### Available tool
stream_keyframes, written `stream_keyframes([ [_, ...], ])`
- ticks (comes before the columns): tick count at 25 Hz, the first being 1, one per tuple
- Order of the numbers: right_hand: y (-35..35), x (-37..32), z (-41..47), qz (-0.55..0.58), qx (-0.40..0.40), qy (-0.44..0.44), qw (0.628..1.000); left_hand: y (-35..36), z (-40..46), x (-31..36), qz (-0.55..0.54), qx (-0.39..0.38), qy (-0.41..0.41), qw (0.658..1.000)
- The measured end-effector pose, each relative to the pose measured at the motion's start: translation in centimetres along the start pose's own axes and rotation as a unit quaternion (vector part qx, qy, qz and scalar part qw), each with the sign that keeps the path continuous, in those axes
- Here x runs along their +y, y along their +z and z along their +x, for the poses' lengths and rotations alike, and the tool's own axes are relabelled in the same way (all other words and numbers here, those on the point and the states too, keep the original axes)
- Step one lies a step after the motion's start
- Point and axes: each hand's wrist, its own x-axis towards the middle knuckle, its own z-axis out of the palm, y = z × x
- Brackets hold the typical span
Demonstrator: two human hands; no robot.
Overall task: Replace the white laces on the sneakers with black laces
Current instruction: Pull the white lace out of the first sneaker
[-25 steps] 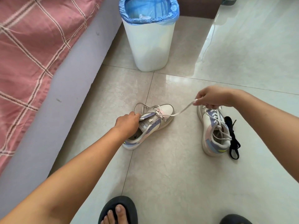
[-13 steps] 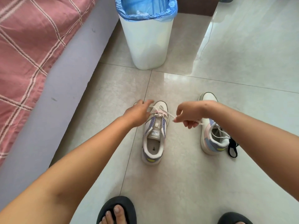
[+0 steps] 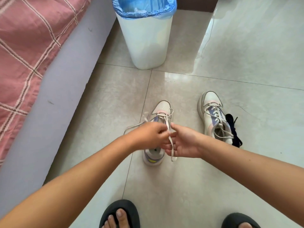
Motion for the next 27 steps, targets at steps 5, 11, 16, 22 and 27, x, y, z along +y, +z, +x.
stream_keyframes([
  [5,0.4,-0.8,-0.9,0.028,0.011,-0.086,0.996,-0.2,-3.1,-0.1,0.071,-0.091,-0.03,0.993],
  [11,1.0,1.9,-7.3,-0.256,0.013,-0.182,0.949,0.7,0.7,-3.0,0.139,0.045,-0.163,0.976],
  [16,-2.1,4.9,-10.0,-0.418,0.023,-0.135,0.898,2.1,2.9,-2.6,-0.075,0.075,-0.268,0.957],
  [22,-8.8,2.7,-8.6,-0.487,0.199,-0.141,0.838,3.8,2.5,-2.3,-0.33,0.071,-0.285,0.897],
  [27,-8.3,-2.3,-7.8,-0.494,0.244,-0.278,0.787,1.0,2.0,-4.9,-0.045,0.185,-0.278,0.942],
])
